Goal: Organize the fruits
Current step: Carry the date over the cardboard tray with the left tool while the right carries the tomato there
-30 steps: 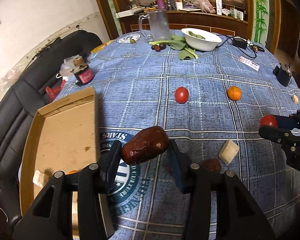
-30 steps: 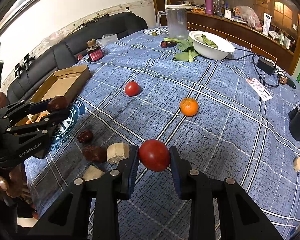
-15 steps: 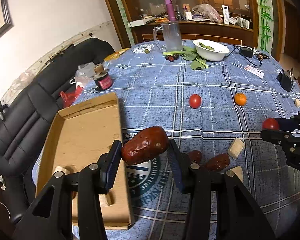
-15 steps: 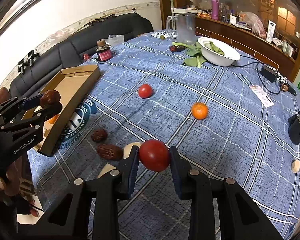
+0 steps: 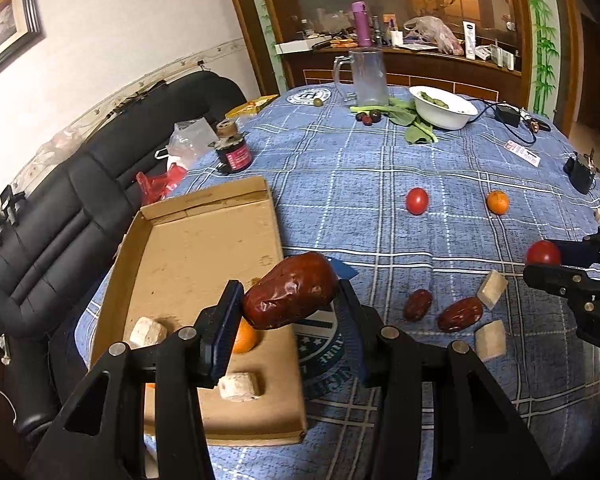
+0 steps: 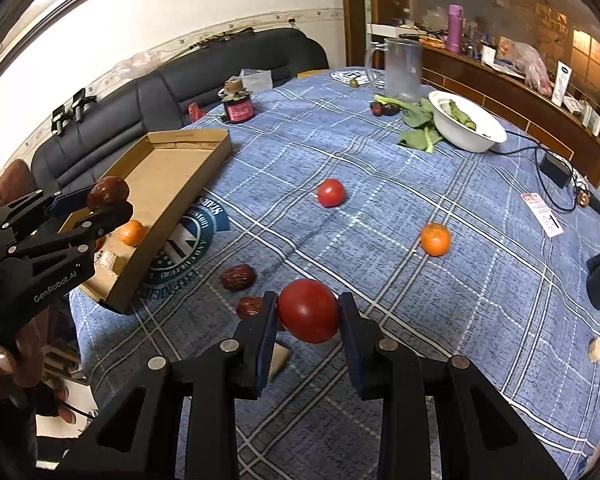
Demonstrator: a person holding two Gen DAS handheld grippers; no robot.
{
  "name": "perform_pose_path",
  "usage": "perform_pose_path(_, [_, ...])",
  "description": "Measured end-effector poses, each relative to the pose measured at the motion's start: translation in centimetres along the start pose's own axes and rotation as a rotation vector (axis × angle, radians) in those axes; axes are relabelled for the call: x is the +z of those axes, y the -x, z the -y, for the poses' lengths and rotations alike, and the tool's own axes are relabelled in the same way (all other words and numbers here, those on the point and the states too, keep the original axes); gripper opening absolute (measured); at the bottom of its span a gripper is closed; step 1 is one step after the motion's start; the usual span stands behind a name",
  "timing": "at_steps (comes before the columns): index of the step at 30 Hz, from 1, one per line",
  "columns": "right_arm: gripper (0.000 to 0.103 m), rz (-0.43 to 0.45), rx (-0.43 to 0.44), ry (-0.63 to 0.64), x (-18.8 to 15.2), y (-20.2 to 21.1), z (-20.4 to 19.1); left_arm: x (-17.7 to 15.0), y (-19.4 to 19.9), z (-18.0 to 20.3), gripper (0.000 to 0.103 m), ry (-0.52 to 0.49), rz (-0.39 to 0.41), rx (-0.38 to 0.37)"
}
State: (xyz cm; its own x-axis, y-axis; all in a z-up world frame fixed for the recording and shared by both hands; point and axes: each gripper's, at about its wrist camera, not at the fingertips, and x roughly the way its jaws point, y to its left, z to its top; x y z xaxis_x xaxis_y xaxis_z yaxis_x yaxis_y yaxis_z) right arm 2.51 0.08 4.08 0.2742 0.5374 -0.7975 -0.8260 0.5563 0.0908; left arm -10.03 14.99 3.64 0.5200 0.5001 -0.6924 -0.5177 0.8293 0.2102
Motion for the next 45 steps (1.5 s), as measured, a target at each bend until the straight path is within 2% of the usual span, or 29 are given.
perform_pose_path(13, [0.031, 0.002, 0.064, 0.069, 1.4, -1.1, -4.1, -0.8, -0.6, -4.7, 0.045, 0.105, -0.039, -0.029])
perform_pose_path(26, [0.031, 0.021, 0.187, 0.118, 4.4, -3.0, -8.6, -0.8, -2.0, -11.5, 0.045, 0.243, -0.065, -0.040])
perform_pose_path(36, [0.030, 0.011, 0.307, 0.112, 8.5, -6.9, -12.8, -0.1, -4.9, -16.7, 0.045, 0.343, -0.106, -0.053])
perform_pose_path(45, [0.030, -0.050, 0.329, 0.120, 10.6, -11.8, -15.3, -0.5, -9.0, -17.8, 0.045, 0.383, -0.194, -0.059])
